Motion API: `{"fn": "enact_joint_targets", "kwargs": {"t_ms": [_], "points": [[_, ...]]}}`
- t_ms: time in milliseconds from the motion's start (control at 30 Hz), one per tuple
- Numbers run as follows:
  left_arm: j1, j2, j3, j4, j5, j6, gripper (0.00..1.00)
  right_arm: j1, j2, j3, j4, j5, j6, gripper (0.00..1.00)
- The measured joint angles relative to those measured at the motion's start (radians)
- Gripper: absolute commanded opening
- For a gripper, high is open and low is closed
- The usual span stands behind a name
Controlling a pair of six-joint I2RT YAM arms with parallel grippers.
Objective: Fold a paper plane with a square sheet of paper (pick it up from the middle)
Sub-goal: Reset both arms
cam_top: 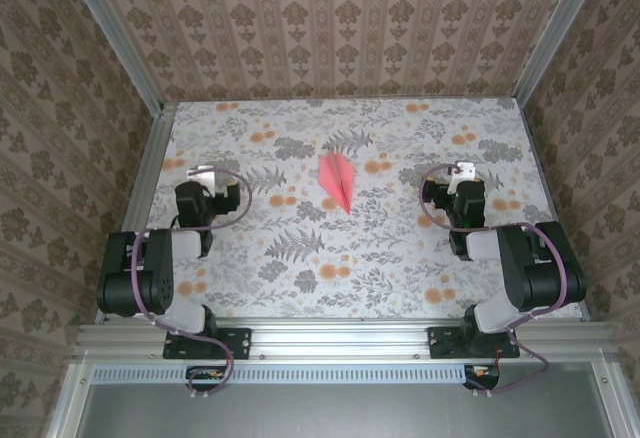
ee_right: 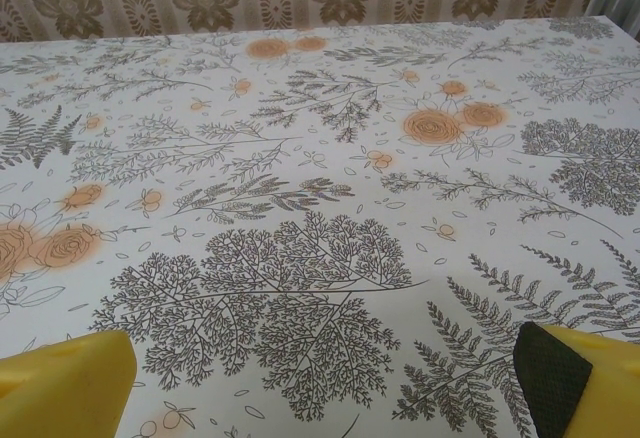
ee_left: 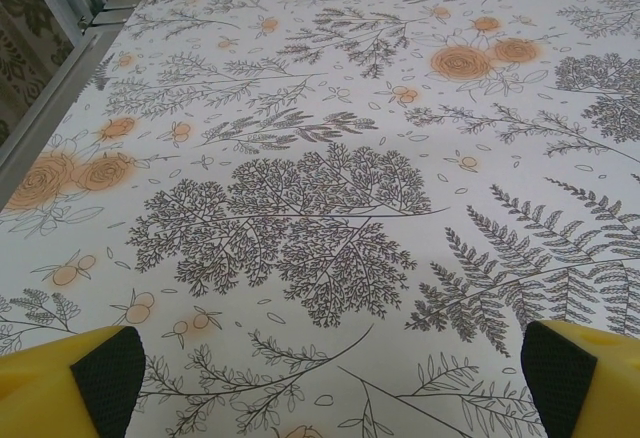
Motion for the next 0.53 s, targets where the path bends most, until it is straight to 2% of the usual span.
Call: {"fn": "enact_joint_targets", "kwargs": {"t_ms": [533], "points": [[-0.003,0.000,0.000,0.000,-0.011,0.007,1.00,0.000,0.000,0.000,0.000,0.000,0.000,1.00]]}}
